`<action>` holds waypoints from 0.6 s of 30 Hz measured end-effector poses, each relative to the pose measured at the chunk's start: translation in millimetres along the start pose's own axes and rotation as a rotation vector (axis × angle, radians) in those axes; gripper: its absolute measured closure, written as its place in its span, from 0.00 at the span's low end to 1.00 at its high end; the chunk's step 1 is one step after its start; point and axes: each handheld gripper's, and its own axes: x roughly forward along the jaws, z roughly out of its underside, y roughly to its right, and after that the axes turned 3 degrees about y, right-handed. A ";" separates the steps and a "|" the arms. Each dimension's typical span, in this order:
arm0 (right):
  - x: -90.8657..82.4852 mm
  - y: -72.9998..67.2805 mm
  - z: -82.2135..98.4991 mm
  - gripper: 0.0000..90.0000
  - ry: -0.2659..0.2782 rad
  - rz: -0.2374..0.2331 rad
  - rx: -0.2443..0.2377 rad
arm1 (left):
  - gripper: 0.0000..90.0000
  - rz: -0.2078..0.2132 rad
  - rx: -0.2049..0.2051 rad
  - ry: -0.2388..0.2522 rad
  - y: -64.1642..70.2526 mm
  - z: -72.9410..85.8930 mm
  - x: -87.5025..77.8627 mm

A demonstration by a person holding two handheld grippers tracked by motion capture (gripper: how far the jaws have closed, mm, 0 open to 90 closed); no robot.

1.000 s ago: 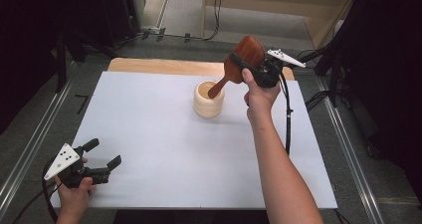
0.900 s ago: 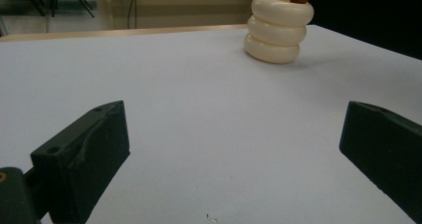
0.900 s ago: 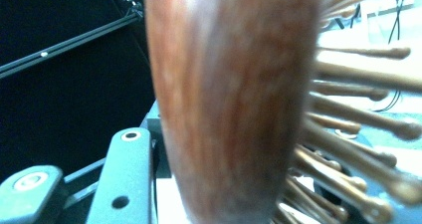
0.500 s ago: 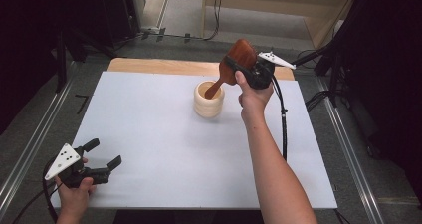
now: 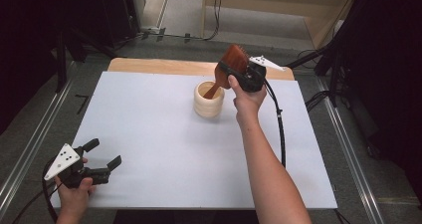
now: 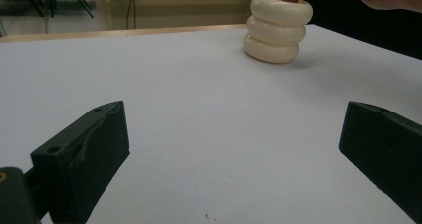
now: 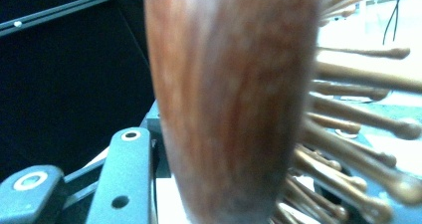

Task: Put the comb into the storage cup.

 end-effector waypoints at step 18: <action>13.8 11.3 28.1 0.56 -0.031 0.026 0.040 | 0.00 0.002 0.000 0.000 -0.3 0.0 -0.1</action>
